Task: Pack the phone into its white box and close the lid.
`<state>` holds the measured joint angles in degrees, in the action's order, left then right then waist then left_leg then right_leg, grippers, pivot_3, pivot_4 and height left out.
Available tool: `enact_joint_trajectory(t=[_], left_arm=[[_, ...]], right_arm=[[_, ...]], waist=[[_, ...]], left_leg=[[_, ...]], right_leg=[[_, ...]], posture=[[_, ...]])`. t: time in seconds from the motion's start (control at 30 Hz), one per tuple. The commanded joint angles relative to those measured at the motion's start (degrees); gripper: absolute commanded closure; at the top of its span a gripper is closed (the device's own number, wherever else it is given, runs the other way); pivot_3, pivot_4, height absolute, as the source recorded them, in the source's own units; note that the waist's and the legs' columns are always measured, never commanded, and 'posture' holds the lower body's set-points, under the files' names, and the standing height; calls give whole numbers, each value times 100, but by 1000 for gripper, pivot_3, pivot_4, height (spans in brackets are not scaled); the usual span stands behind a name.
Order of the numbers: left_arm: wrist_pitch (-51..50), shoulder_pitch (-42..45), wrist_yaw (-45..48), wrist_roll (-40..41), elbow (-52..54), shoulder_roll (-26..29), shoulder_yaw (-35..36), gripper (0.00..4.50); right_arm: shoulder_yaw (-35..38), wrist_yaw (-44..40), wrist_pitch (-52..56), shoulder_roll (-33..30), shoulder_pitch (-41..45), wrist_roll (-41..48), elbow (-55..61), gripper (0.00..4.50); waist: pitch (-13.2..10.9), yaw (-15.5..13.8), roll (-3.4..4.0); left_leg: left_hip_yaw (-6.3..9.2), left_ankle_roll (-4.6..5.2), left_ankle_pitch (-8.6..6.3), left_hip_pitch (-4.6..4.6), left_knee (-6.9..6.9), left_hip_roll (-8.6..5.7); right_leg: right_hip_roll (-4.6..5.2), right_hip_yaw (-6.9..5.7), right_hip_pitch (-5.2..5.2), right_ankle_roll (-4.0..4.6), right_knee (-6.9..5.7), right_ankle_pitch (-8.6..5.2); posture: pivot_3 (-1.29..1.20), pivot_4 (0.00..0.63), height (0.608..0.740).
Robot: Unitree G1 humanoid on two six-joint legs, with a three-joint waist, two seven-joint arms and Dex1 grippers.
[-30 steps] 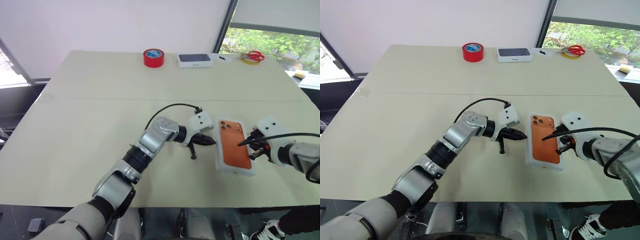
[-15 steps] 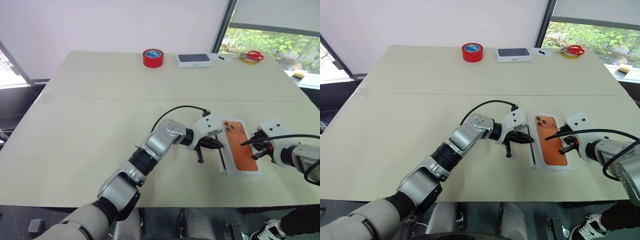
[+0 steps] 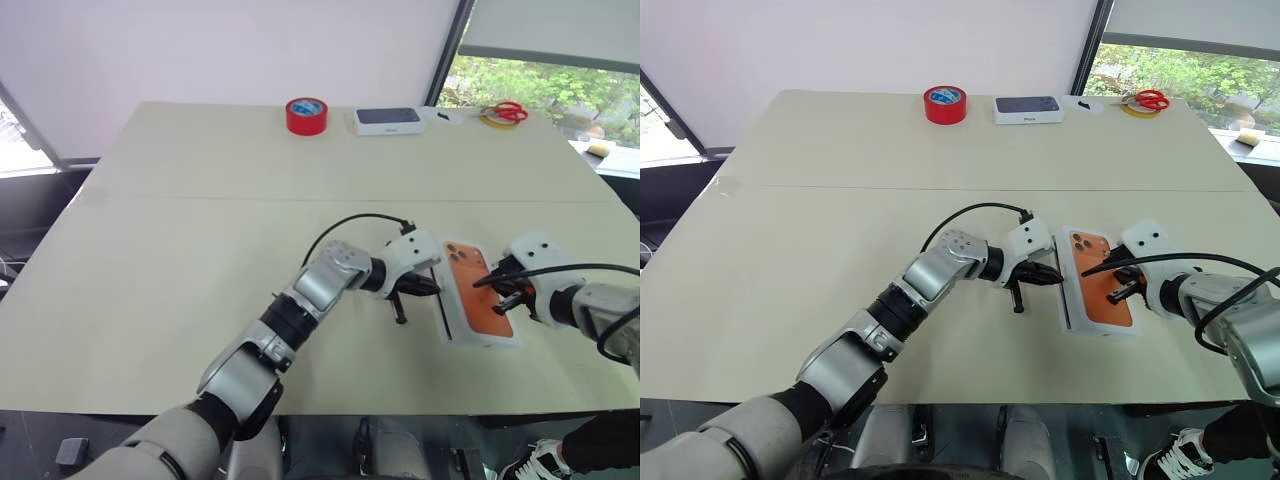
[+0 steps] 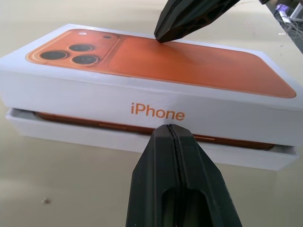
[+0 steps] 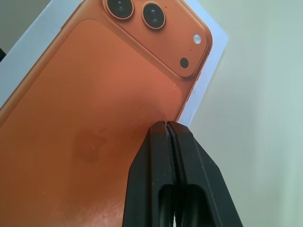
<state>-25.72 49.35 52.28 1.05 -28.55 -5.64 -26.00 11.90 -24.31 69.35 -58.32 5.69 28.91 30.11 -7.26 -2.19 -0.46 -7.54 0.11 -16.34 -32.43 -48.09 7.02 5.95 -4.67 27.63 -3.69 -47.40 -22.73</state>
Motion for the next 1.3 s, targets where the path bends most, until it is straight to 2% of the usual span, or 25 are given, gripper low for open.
enact_joint_trajectory(t=[0.03,0.3,0.73,0.93,1.3], left_arm=[[51,87,-7,48,166,-9,98,4500],[-62,8,82,153,429,135,101,4500],[-67,34,94,167,445,96,74,4500],[-91,29,65,134,438,67,50,4500],[-110,-64,96,109,489,173,-16,4500]], right_arm=[[243,-8,34,39,-34,-76,158,4444],[479,-44,-243,23,-189,-406,-210,4444],[118,-503,-824,324,-76,-553,-1034,4444],[350,-662,-681,574,71,-306,-796,4444],[635,-693,-375,606,-141,-133,-270,4444]], waist=[[0,-4,0],[0,-4,1],[0,-2,1],[0,2,2],[1,0,3]], left_leg=[[0,0,0,0,0,0],[0,0,0,0,0,0],[-1,0,0,0,-1,0],[-1,0,0,0,-1,0],[0,0,0,0,0,0]], right_leg=[[0,0,0,0,0,0],[0,0,-1,0,0,0],[0,0,-2,-1,-1,0],[0,0,-1,-1,-1,1],[0,-1,-2,-1,-2,0]], posture=[[0,150,637],[0,150,637],[0,150,637],[0,150,637],[0,150,637]])
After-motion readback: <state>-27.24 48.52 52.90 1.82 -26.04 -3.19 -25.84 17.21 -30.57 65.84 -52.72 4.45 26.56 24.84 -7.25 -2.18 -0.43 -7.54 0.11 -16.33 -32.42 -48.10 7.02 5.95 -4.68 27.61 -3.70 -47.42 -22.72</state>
